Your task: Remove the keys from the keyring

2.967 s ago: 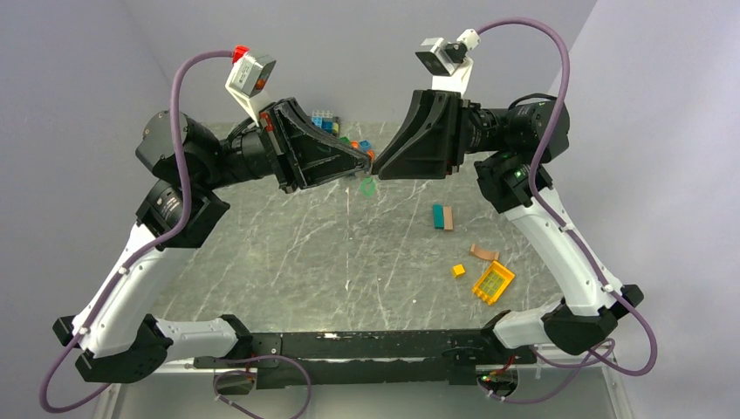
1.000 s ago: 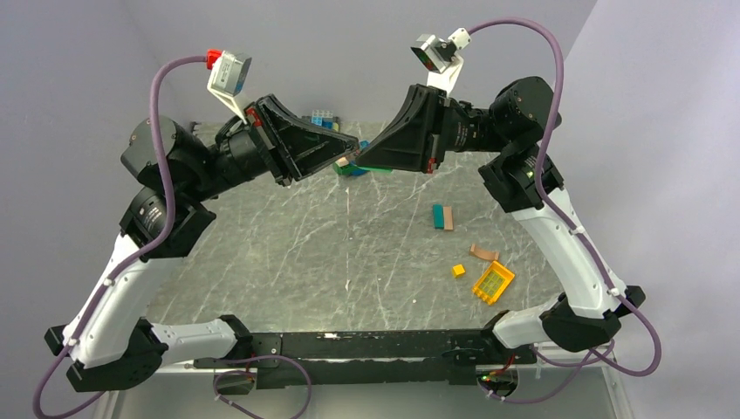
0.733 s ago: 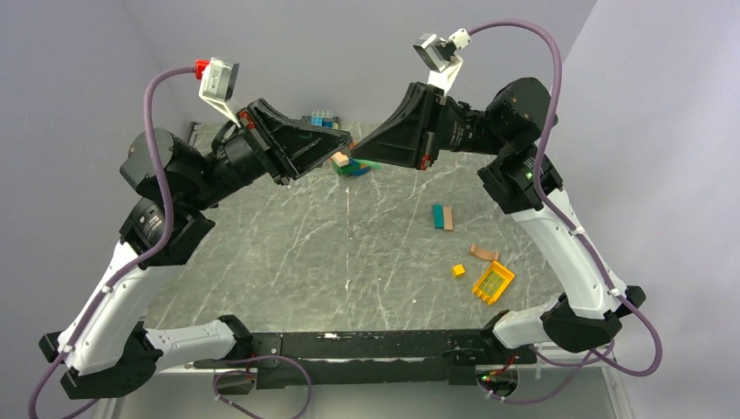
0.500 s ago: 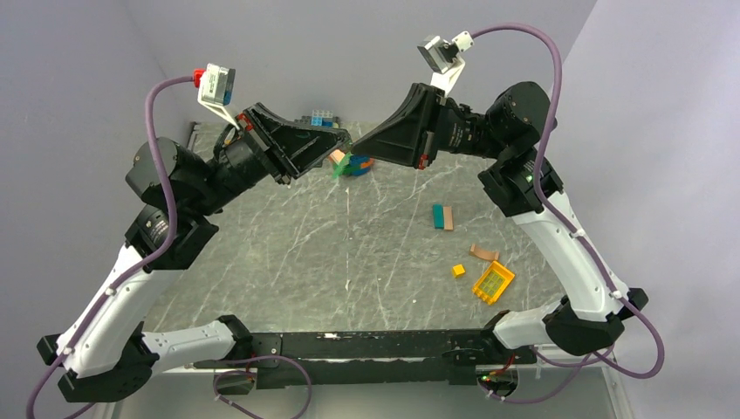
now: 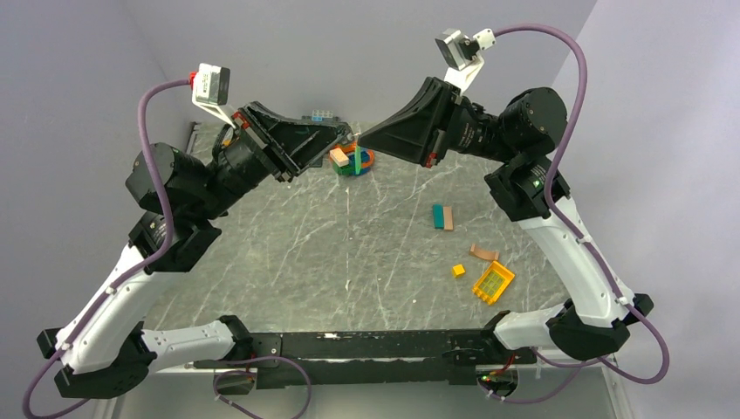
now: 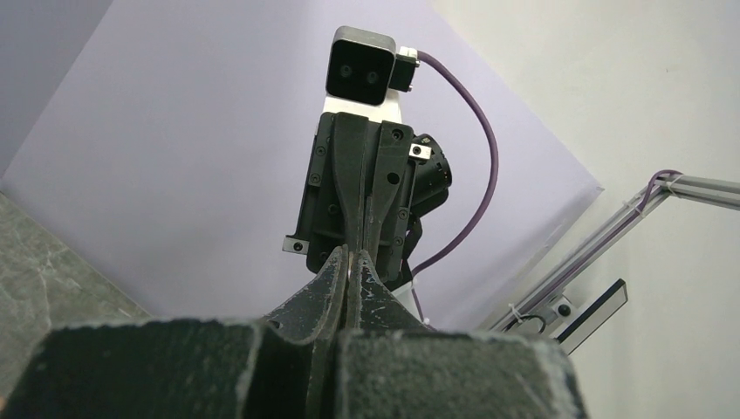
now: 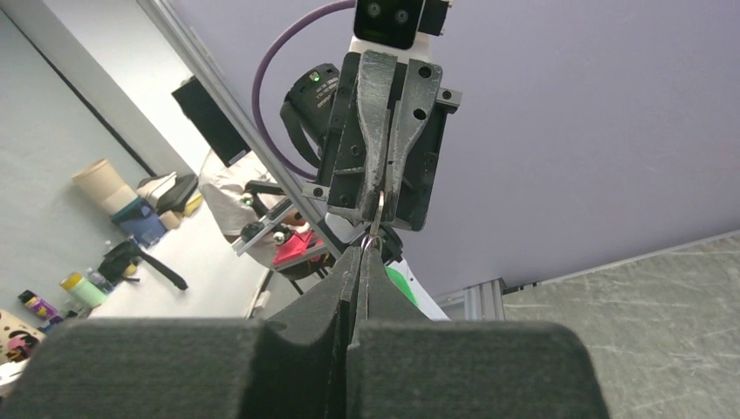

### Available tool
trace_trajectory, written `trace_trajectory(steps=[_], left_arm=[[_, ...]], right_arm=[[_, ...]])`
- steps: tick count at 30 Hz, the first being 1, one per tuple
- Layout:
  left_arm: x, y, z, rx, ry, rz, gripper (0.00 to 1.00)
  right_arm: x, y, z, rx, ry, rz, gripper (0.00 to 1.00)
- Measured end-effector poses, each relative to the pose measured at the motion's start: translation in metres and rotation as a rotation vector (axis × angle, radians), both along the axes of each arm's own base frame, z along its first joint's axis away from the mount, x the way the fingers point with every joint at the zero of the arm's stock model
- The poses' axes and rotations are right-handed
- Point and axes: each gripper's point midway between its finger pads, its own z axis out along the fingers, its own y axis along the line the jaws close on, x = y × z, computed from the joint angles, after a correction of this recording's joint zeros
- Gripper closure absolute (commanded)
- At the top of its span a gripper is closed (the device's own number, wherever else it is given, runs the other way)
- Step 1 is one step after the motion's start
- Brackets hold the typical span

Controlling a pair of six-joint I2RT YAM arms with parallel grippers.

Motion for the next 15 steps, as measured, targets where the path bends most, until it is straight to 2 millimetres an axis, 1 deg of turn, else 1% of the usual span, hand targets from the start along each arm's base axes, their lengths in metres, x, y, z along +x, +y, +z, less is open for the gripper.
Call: trace_trajectory(steps=[11,12,13,14,15], left_arm=[[-0.0024,-0.0025,0.0032,-0.017,0.001,-0.005,1.0],[-0.0022,-0.0026,0.0031,-0.015,-0.001,-0.003,1.0],[-0.0022,-0.0025,0.0033,-0.014,-0.003,-0.002,1.0],[-0.0024,-0.0025,0.0033,-0.014,-0.004,-0.002,1.0],[-0.0024,-0.0024,0.0033,-0.012,-0.006,-0.001,1.0]], right_arm=[[-0.0024,-0.0017,0.0029,0.018,-0.003,0.006,1.0],[-0.0022,-0.0015,0.0026,0.017,-0.001,0.006,0.97],[-0.0021,-0.0014,0.0024,0.018,-0.001,0.007,0.9],[-0.0021,-0.0013,0.0023,0.018,0.001,0.008,0.8],[-0.0021,-0.0013,0.0023,0.018,0.004,0.008,0.67]])
